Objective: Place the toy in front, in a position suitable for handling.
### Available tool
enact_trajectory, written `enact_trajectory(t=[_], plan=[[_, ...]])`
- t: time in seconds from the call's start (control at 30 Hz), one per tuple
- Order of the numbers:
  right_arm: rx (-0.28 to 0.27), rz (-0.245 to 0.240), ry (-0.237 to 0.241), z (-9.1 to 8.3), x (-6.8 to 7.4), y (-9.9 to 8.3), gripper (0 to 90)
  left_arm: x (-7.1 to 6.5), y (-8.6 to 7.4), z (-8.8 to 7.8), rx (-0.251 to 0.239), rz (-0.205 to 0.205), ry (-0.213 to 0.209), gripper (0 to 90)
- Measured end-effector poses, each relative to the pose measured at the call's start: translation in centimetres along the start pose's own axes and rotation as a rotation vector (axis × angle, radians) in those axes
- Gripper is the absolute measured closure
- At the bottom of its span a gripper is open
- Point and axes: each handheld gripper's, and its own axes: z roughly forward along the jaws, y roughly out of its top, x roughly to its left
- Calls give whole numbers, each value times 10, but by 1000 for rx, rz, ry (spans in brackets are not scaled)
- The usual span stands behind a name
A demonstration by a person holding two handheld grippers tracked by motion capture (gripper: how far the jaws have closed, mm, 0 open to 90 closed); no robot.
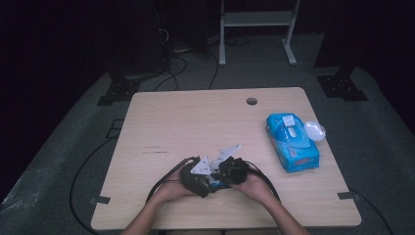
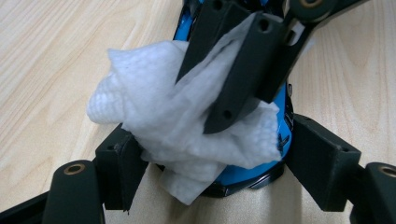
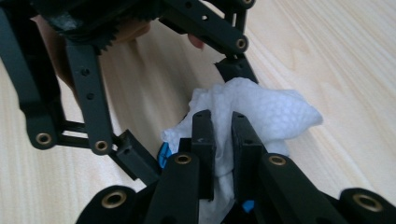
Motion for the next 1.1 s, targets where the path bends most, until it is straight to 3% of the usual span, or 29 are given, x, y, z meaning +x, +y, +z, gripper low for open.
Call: enact_trajectory(t=[0.07,0.13,0.2,0.27,0.4,0.5,0.57,0.7,0.9,1.1], plan=[[-3,9,-21,-4,-4,-2,819,0,0,0,0,1,2,254],[-16,49,-40,-11,-13,-7,819,1,0,0,6,9,3,254],[-32,90,-27,-14,-21,-11,819,0,1,0,-1,1,4,254],[-25,69,-51,-10,-15,-7,819,-1,1,1,-6,-9,4,254],[-12,22,-39,4,-6,2,819,0,1,0,7,-4,2,253],[-9,21,-35,3,-9,2,819,0,0,0,-1,-7,2,254],[-5,17,-64,-2,-13,0,819,0,0,0,-3,-6,2,254],[-9,58,-87,-7,-19,-4,819,0,0,0,-2,-4,1,253],[-6,10,-74,1,-10,1,818,0,0,0,1,-8,2,253],[-14,53,-87,-6,-16,-4,817,-1,1,1,5,-10,5,250]])
